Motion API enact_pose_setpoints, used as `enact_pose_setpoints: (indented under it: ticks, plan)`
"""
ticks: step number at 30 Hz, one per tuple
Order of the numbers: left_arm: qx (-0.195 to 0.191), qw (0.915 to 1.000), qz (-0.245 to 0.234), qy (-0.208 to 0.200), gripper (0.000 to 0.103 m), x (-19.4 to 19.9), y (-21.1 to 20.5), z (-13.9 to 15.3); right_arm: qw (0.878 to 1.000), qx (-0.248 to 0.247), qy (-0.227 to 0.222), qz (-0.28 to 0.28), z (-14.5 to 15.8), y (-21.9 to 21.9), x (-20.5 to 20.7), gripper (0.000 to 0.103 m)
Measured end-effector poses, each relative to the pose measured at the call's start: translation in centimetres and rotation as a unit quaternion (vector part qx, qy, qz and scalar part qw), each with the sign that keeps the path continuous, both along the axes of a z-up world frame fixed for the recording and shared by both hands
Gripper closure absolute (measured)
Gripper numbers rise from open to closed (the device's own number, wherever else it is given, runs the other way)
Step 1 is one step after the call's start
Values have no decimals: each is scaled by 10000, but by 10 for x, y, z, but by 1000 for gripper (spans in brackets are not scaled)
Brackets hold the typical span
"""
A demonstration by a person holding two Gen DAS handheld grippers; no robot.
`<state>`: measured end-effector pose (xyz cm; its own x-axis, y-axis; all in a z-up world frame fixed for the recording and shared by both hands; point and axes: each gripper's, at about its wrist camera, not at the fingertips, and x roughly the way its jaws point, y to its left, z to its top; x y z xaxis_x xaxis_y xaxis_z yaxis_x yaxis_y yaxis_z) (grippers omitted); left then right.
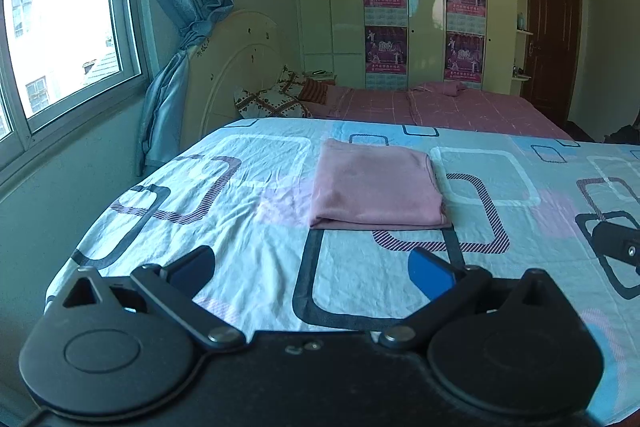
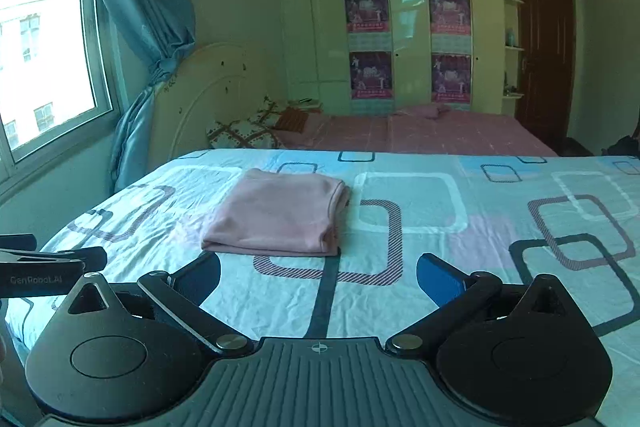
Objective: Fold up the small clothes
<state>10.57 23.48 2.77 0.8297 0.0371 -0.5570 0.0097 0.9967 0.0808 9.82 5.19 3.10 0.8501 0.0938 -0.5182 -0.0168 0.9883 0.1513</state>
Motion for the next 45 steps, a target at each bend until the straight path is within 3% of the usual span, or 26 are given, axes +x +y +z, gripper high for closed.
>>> enact_pose_setpoints:
  ticks: [13, 45]
  plan:
    - [-128, 9998, 40, -124, 1, -33, -2, 14, 9991, 45, -416, 48, 17, 0, -41, 0]
    - [-63, 9998, 34, -173, 1, -39, -1, 18, 9990, -41, -437, 38, 14, -1, -41, 0]
